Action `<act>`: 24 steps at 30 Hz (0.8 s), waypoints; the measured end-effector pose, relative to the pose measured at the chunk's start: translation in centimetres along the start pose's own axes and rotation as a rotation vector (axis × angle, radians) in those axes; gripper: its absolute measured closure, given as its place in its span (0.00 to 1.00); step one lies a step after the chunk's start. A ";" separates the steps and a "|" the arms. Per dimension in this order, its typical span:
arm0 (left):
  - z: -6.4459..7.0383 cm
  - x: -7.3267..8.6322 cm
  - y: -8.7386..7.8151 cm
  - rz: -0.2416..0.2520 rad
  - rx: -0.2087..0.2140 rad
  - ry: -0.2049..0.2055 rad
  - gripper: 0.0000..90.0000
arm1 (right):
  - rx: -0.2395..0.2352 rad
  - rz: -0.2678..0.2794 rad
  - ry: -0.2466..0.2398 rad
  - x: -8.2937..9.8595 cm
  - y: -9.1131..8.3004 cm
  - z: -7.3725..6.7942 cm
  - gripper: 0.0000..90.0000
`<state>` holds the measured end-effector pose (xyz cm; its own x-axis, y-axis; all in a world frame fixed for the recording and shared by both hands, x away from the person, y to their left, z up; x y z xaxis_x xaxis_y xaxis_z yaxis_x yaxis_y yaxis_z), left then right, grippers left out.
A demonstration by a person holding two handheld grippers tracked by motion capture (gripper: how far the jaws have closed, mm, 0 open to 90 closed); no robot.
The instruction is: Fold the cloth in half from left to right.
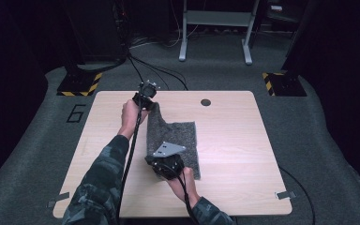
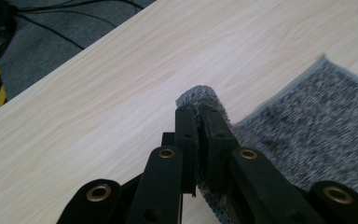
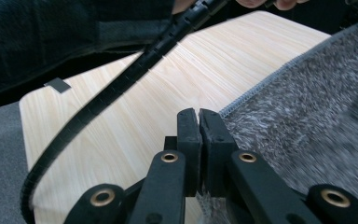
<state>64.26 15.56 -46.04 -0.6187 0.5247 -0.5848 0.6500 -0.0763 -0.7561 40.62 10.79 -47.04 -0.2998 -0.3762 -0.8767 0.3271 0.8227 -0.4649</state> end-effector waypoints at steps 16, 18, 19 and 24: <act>5.1 -1.6 2.6 -0.008 0.057 0.043 0.95 | 0.085 -0.046 0.089 5.2 -3.4 3.0 0.97; 6.0 -1.7 3.2 -0.013 0.066 0.049 0.95 | 0.093 -0.049 0.108 5.9 -3.6 3.3 0.97; 6.3 -1.8 3.4 -0.013 0.070 0.049 0.95 | 0.091 -0.048 0.107 6.1 -3.6 3.4 0.97; 7.2 -1.7 4.2 -0.026 0.074 0.064 0.94 | 0.099 -0.068 0.136 7.6 -3.7 3.9 0.97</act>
Point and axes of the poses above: each handheld gripper's, and its own axes: y roughly forward along the jaws, x roughly out of its underside, z roughly to its right, the point moved 9 cm from there along y, roughly forward along the jaws, and after that the axes turned 9 degrees about -x, right-handed, at the moved point
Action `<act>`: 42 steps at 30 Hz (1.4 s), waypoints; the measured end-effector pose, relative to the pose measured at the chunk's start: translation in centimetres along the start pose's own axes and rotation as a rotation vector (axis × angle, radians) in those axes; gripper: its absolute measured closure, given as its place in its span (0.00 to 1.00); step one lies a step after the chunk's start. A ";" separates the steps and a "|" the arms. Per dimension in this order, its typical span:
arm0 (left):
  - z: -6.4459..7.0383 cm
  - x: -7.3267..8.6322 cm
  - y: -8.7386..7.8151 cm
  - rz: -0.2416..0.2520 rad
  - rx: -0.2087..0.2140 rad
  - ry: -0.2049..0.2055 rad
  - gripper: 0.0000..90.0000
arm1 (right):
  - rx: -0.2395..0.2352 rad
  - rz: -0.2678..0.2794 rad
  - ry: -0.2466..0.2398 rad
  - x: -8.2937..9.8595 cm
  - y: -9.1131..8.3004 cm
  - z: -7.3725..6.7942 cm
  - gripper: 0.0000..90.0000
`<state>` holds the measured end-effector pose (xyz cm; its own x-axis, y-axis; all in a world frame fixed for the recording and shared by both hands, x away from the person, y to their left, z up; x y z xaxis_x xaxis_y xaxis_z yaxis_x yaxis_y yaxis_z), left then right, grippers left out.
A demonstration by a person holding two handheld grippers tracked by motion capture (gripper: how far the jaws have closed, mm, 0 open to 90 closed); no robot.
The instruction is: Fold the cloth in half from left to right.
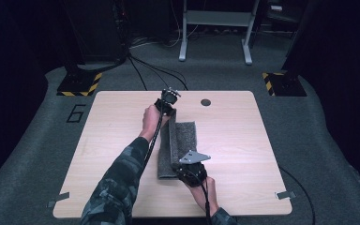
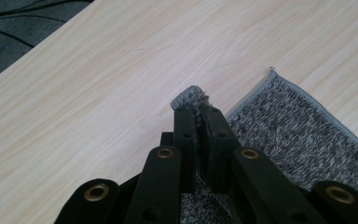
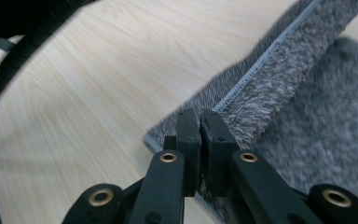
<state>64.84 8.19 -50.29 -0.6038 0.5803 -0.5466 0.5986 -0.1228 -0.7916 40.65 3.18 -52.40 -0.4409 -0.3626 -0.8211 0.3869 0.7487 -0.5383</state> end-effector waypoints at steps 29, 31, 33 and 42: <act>1.2 -0.8 0.9 0.080 0.039 -0.143 0.33 | 0.131 -0.021 0.099 4.0 -2.2 4.4 0.93; 1.1 -1.0 0.6 0.100 0.034 -0.151 0.27 | 0.146 -0.034 0.109 4.3 -2.6 4.9 0.87; 1.1 -1.1 0.3 0.103 0.040 -0.147 0.25 | 0.162 -0.038 0.120 4.7 -3.0 5.4 0.83; -0.2 1.7 -0.5 0.092 0.013 -0.139 0.22 | 0.205 -0.027 0.177 5.6 -5.0 7.3 0.64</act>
Point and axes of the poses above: each handheld gripper's, and its own axes: y roughly forward along the jaws, x roughly out of its underside, z roughly to its right, the point moved 9 cm from there along y, roughly forward along the jaws, and after that the axes turned 9 degrees about -x, right-handed, at the moved point
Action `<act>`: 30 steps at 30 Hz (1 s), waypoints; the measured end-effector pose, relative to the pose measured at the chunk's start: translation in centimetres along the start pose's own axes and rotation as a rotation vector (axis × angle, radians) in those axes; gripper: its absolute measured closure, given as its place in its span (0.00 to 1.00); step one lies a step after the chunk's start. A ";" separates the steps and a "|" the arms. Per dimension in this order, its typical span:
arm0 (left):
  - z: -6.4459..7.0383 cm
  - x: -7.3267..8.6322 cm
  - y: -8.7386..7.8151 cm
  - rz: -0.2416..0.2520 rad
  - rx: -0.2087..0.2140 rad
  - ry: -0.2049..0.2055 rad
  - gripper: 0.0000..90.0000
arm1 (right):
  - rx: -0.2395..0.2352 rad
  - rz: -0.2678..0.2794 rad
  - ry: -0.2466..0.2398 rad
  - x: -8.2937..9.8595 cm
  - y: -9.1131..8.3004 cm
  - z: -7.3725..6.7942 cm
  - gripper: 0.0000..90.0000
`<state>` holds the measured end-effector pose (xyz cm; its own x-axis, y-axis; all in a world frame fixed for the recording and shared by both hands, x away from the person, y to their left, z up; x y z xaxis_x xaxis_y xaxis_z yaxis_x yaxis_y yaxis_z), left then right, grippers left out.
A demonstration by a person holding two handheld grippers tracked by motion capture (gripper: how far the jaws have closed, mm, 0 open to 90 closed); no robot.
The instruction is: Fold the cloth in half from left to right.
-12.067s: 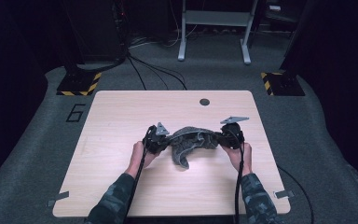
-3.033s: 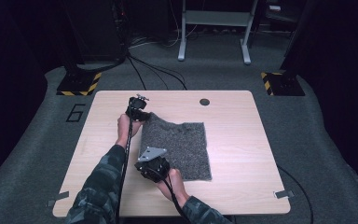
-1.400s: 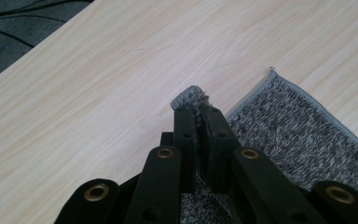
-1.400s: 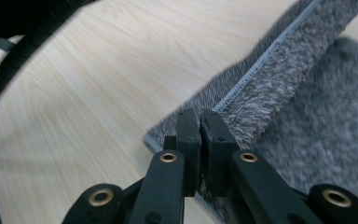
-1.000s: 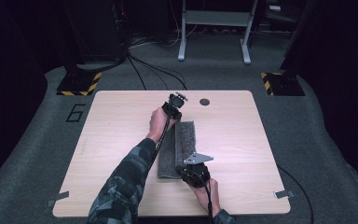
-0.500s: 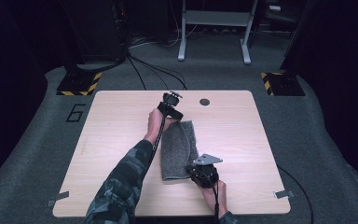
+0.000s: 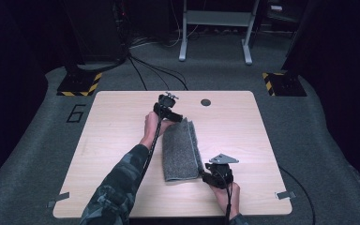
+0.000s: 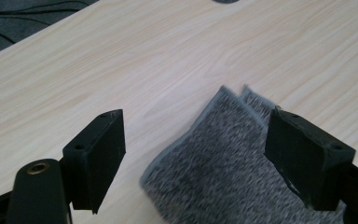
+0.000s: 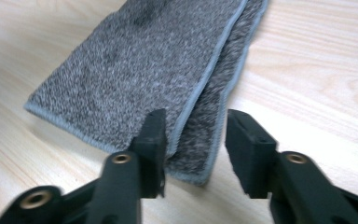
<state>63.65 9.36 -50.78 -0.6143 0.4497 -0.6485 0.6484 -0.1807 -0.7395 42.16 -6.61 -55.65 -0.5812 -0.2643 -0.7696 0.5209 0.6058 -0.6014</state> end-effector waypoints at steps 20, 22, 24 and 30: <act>-2.9 5.7 3.5 -0.135 -0.081 -0.019 0.26 | -0.028 -0.128 -0.009 1.0 2.1 -0.7 0.96; -2.8 6.0 4.0 -0.146 -0.086 -0.017 0.26 | -0.016 -0.118 -0.012 0.9 1.8 -0.6 0.99; -2.8 6.1 4.3 -0.146 -0.089 -0.019 0.26 | -0.004 -0.104 -0.014 0.7 1.3 -0.6 1.00; -2.8 6.1 4.5 -0.134 -0.097 -0.008 0.24 | 0.035 -0.078 -0.043 0.5 0.3 0.2 1.00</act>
Point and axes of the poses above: each handheld gripper's, and its own axes: y roughly forward along the jaws, x roughly out of its underside, z roughly to its right, the point moved 9 cm from there along y, roughly forward along the jaws, and after that the axes turned 9 degrees about -x, right-handed, at the moved point
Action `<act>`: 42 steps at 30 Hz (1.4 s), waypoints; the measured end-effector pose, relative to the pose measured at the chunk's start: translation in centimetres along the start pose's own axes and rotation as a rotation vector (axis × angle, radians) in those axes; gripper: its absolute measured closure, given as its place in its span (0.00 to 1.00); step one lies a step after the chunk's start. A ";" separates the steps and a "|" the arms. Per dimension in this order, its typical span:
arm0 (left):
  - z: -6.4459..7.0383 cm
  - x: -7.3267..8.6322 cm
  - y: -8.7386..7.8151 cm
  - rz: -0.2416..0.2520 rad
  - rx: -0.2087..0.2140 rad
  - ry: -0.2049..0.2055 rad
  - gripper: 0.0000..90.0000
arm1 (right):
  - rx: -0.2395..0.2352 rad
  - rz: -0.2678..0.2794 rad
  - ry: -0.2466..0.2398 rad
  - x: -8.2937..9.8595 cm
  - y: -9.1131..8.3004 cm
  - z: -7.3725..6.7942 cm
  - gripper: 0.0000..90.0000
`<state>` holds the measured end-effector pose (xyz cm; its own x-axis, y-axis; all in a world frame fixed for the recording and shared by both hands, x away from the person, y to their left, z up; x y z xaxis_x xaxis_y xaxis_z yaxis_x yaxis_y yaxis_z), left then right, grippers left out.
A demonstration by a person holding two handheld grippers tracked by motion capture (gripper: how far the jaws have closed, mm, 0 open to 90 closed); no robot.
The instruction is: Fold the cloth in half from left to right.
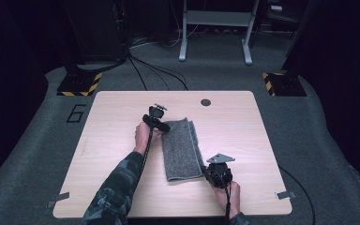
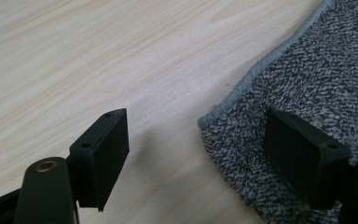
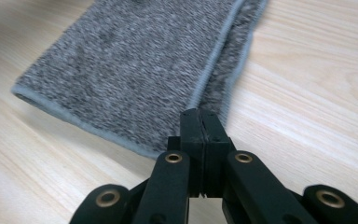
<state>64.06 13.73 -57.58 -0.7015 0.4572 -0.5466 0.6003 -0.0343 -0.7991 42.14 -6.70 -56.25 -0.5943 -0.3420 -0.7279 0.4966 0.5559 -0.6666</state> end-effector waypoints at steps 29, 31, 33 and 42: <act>1.9 2.8 -2.1 0.036 0.059 0.003 0.18 | -0.029 -0.054 0.046 0.0 2.6 -0.1 0.97; 1.7 2.9 -2.5 0.045 0.065 -0.014 0.18 | -0.036 -0.047 0.052 0.0 2.5 -0.3 0.90; 1.6 3.1 -3.1 0.067 0.064 -0.017 0.17 | -0.036 -0.029 0.039 -0.3 2.1 -0.1 0.84; 2.0 4.3 -6.1 0.110 0.121 -0.033 0.13 | -0.027 -0.005 0.040 -3.2 2.5 1.8 0.55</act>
<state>56.62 14.12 -55.51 -0.6472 0.4156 -0.6391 0.6253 -0.1902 -0.7569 46.43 -5.58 -55.85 -0.6220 -0.3148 -0.7169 0.4760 0.5749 -0.6655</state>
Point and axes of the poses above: each handheld gripper's, and its own axes: y roughly forward along the jaws, x roughly out of its underside, z roughly to its right, the point moved 9 cm from there along y, roughly forward along the jaws, and after that the axes turned 9 degrees about -x, right-handed, at the moved point
